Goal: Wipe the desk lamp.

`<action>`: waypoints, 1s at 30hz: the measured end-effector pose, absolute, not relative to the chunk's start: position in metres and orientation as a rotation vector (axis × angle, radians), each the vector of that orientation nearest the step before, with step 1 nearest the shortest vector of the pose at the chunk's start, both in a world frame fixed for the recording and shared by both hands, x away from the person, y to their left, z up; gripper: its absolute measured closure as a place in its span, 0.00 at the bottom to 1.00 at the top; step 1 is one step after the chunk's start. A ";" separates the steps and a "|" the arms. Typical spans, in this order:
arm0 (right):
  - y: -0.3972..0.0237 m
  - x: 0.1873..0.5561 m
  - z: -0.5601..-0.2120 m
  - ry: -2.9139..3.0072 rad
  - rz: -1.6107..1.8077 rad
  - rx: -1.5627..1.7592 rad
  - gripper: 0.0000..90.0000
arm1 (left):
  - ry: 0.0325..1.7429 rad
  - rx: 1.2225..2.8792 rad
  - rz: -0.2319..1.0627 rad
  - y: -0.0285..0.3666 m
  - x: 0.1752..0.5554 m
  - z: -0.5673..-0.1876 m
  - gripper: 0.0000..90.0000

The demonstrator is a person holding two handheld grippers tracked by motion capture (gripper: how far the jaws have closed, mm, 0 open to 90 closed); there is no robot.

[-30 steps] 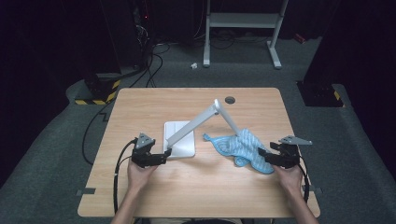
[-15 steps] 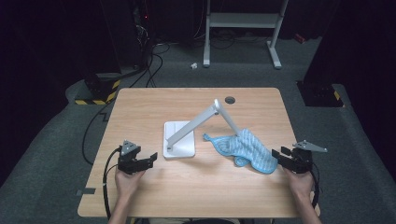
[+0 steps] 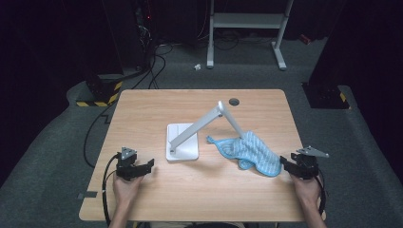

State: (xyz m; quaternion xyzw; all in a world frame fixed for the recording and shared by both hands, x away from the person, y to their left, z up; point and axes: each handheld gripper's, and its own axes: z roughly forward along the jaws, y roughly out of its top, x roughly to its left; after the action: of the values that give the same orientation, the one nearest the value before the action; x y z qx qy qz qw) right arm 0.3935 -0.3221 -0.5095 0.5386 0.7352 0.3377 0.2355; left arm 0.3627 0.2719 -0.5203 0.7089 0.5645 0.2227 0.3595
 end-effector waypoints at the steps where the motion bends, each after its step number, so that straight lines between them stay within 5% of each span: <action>1: -0.322 0.393 -0.509 2.017 0.926 1.478 0.52 | 1.456 1.828 0.574 0.272 0.363 -0.520 0.21; 30: -0.318 0.394 -0.522 1.958 0.832 1.539 0.40 | 1.485 1.896 0.659 0.261 0.365 -0.528 0.25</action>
State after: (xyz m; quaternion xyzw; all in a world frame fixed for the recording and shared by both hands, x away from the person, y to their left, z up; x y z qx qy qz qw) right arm 0.3944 -0.3181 -0.5220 0.5668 0.7210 0.3065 0.2548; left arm 0.3647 0.2612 -0.5277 0.7202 0.5642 0.2503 0.3168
